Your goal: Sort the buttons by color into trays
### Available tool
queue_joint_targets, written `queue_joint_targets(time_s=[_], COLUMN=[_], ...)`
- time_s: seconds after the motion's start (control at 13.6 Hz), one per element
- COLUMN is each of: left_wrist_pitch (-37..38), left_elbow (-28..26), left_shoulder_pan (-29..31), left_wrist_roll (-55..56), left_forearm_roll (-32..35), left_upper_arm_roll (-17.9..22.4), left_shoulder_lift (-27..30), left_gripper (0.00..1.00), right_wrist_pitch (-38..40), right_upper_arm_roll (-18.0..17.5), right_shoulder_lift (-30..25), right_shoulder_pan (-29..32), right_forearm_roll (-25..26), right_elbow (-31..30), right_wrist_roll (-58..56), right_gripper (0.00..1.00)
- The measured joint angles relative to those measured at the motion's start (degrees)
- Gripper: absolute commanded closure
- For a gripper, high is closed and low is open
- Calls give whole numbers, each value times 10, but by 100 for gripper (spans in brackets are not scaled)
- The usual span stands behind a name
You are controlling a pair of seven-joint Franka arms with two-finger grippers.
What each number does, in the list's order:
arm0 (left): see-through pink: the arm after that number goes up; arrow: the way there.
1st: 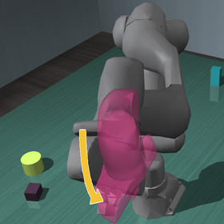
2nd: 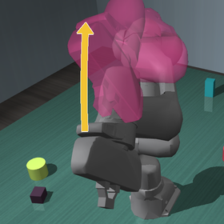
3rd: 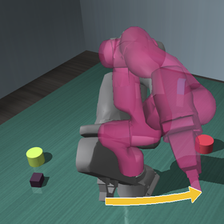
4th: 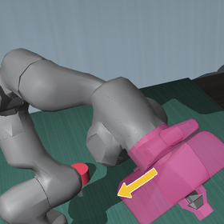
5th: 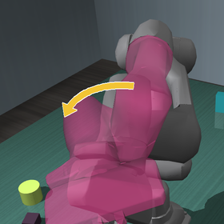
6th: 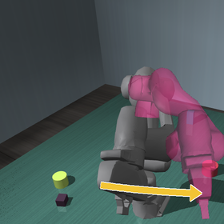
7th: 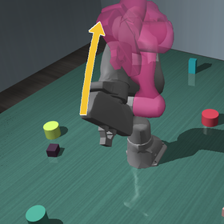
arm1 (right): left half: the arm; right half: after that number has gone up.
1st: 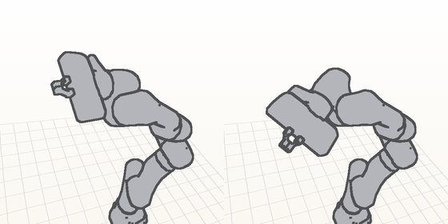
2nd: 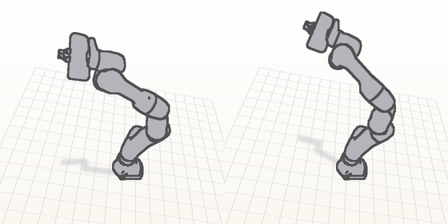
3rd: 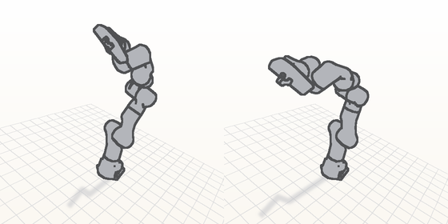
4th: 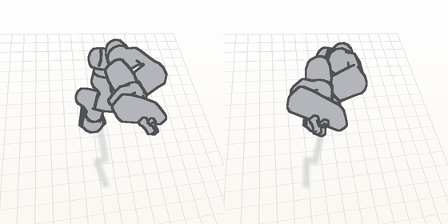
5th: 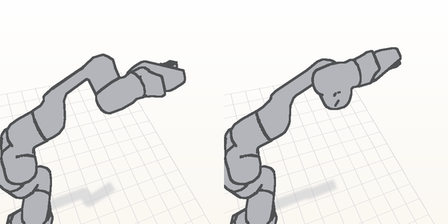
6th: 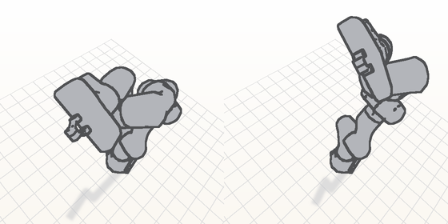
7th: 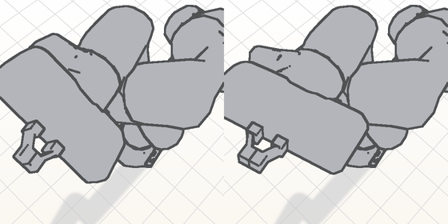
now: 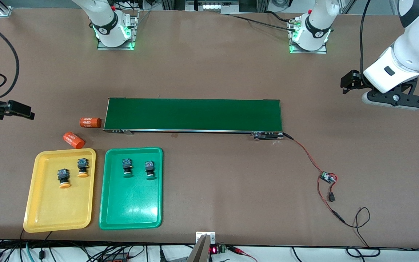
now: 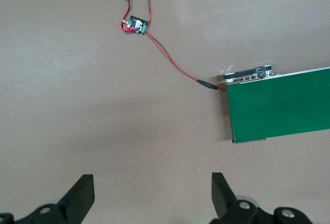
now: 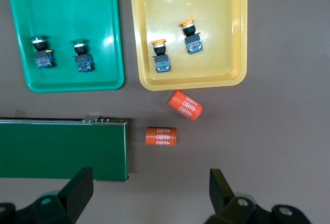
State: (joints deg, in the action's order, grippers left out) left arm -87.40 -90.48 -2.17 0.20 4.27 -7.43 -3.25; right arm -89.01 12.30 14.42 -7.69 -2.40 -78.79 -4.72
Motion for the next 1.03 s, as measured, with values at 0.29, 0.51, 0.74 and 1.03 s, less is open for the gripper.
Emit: queue_joint_targets(time_s=[0.29, 0.51, 0.74, 1.03], left_wrist_pitch=[0, 1, 1, 1], left_elbow=[0, 0, 0, 0], left_shoulder_pan=[0, 0, 0, 0], left_wrist_roll=[0, 0, 0, 0], left_forearm_roll=[0, 0, 0, 0], left_upper_arm_roll=[0, 0, 0, 0], left_shoulder_lift=[0, 0, 0, 0], left_gripper=[0, 0, 0, 0], right_wrist_pitch=[8, -2, -24, -42], right_upper_arm_roll=[0, 2, 3, 3], right_shoulder_lift=[-41, -75, -100, -128], right_shoulder_pan=[-14, -14, -14, -15], right_forearm_roll=[1, 1, 1, 3], right_elbow=[-25, -70, -101, -141], right_wrist_roll=[5, 5, 5, 6], right_gripper=[0, 0, 0, 0])
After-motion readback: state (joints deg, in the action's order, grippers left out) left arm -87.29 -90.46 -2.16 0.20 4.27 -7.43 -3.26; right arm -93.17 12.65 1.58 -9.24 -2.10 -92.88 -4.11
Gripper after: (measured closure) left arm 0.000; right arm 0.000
